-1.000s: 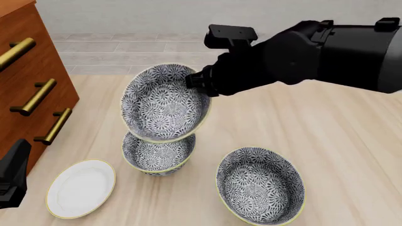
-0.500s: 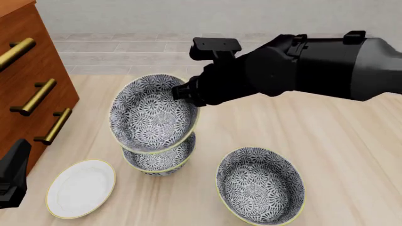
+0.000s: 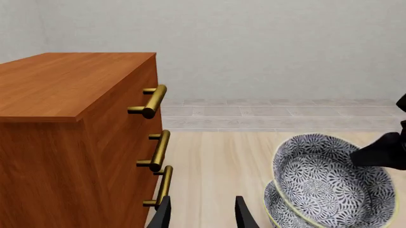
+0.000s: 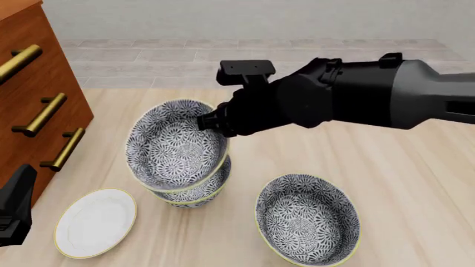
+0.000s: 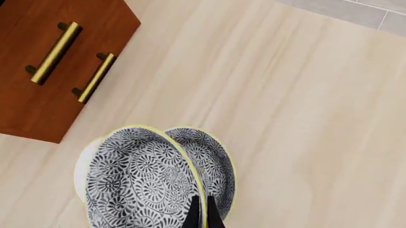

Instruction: Stack the bowl at the front on the bowl in the middle.

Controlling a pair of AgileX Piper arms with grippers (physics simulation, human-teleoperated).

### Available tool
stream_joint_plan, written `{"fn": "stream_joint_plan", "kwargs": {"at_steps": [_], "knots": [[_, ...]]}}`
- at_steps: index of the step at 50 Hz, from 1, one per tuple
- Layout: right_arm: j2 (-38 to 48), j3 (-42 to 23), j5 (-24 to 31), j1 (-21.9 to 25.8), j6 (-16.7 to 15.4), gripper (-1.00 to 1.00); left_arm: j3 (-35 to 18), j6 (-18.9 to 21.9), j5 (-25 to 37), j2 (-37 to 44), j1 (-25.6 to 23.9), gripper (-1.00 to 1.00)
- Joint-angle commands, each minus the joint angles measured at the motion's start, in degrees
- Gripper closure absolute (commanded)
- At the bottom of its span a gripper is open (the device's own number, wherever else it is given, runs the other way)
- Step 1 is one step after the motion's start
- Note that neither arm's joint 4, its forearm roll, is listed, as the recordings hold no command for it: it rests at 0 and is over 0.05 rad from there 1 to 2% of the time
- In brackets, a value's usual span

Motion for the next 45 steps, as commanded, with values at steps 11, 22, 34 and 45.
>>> {"fn": "stream_joint_plan", "kwargs": {"at_steps": [11,22,34,45], "knots": [[1.05,2.51,-3.30,-0.12,1.01,1.00,0.01,-0.12,0.14,0.02,0.03,-1.00],[1.43,4.32,-5.08,-0.72,1.54,1.00,0.01,-0.15,0.13,0.02,0.04,-1.00],[2.06,5.94,-6.94,-0.79,2.08,1.00,0.01,-0.14,0.14,0.02,0.03,-1.00],[2.94,6.11,-7.72,-0.56,2.38,1.00,0.01,-0.14,0.13,0.02,0.04,-1.00]]}}
